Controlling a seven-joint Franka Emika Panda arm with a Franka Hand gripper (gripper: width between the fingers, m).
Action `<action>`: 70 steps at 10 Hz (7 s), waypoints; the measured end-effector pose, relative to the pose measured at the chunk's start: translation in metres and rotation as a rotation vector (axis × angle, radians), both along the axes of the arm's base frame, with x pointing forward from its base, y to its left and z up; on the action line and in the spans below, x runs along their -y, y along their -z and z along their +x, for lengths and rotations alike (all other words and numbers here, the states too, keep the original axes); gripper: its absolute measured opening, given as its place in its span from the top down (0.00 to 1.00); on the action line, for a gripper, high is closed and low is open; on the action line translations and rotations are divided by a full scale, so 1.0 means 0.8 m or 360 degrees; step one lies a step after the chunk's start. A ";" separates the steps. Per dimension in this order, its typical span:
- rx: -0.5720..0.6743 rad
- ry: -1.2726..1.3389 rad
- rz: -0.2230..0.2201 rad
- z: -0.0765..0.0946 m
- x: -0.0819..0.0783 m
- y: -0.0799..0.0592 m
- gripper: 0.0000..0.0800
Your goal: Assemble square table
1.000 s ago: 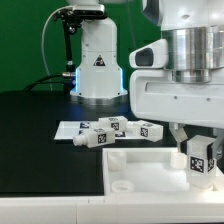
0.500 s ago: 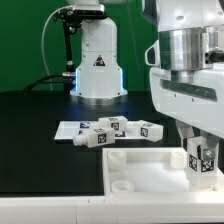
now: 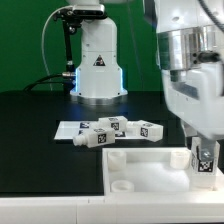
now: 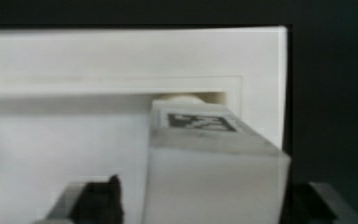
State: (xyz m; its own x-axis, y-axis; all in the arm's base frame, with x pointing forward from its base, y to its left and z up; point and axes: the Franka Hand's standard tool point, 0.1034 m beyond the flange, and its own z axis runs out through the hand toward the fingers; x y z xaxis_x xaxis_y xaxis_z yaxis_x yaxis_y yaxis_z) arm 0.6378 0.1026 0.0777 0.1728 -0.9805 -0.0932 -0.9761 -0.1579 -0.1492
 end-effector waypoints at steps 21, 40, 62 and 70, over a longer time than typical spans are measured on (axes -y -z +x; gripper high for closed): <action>-0.0064 0.0140 0.0039 0.000 -0.010 -0.002 0.64; 0.0055 -0.0966 -0.0094 0.011 -0.007 0.006 0.30; 0.0128 -0.2102 -0.0264 0.005 -0.001 0.005 0.19; 0.0034 -0.1239 -0.0184 0.005 -0.003 0.006 0.64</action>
Offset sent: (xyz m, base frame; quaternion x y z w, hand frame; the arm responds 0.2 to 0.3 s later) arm 0.0000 0.0000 0.0000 0.0000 0.0000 -0.1296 0.9916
